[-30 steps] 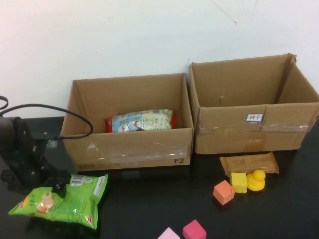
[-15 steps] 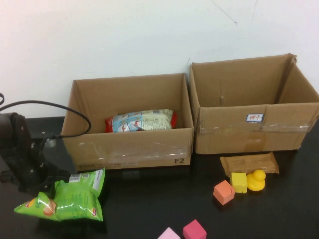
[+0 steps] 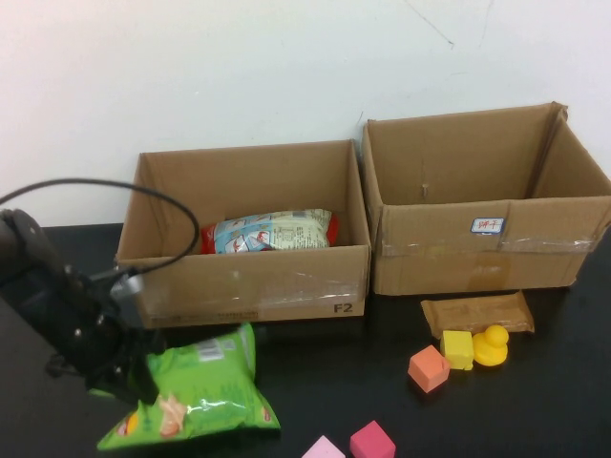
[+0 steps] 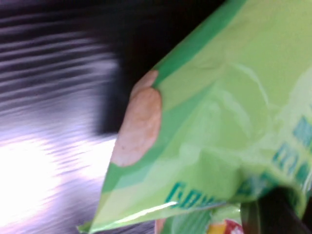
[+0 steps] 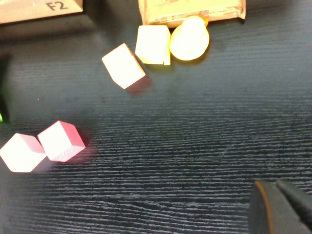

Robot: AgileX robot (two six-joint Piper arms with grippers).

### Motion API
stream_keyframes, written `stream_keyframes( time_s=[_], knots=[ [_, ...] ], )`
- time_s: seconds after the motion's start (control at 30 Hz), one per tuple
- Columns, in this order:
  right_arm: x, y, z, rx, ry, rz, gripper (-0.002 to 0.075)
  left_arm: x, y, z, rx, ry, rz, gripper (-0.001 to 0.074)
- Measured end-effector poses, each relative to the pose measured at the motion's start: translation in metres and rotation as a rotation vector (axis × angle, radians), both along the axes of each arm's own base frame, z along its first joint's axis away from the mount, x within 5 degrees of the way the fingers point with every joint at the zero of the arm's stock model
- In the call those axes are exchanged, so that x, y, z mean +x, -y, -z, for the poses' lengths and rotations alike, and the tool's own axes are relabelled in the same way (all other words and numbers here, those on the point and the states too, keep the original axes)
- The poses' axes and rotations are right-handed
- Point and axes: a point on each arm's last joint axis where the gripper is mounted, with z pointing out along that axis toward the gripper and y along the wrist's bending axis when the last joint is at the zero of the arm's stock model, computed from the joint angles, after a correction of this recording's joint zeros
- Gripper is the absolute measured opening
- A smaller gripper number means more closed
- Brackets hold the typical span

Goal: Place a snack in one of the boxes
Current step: Pick up the potato chip

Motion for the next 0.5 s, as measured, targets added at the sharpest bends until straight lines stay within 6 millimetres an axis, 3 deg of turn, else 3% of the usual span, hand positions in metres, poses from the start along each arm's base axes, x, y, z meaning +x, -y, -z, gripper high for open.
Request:
stream_keyframes(
  time_s=[0.2, 0.5],
  knots=[
    [0.000, 0.000, 0.000, 0.000, 0.000, 0.000, -0.0003, 0.000, 0.003, -0.028, -0.039, 0.085, 0.018, 0.0007],
    [0.000, 0.000, 0.000, 0.000, 0.000, 0.000, -0.0003, -0.001, 0.009, -0.034, -0.109, 0.094, 0.028, 0.0006]
  ],
)
